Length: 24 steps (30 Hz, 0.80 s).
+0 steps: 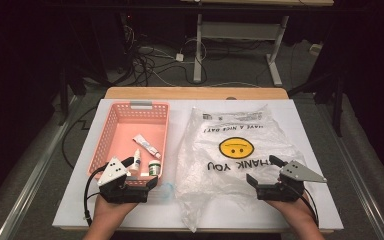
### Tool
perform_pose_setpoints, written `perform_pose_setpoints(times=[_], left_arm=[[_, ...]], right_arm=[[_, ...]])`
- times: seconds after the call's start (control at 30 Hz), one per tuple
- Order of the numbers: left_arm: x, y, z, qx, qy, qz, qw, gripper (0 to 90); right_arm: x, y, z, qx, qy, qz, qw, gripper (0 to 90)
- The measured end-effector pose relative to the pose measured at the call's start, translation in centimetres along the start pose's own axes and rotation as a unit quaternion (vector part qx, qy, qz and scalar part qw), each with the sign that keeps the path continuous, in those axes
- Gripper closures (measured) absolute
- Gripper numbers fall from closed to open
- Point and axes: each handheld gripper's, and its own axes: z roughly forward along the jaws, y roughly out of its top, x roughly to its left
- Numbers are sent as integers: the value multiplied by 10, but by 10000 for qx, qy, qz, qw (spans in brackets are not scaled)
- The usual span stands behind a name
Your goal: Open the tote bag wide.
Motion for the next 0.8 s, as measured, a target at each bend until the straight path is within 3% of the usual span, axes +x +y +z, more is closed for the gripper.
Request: perform_pose_setpoints(times=[0.3,0.47,0.6,0.67,0.8], left_arm=[[-3,0,3,23,-25,122,9999,0],[-2,0,5,17,-36,125,9999,0],[-1,0,5,19,-61,102,9999,0],[0,1,3,43,-142,-7,9999,0],[2,2,0,-7,-129,-72,9999,0]], right_arm=[[1,1,-4,-6,5,-29,10000,0],[-6,6,-12,76,-11,-22,10000,1],[-16,8,-22,271,-177,-27,9995,25],[-23,7,-28,328,-295,37,9990,39],[-39,6,-42,326,-528,192,9979,88]])
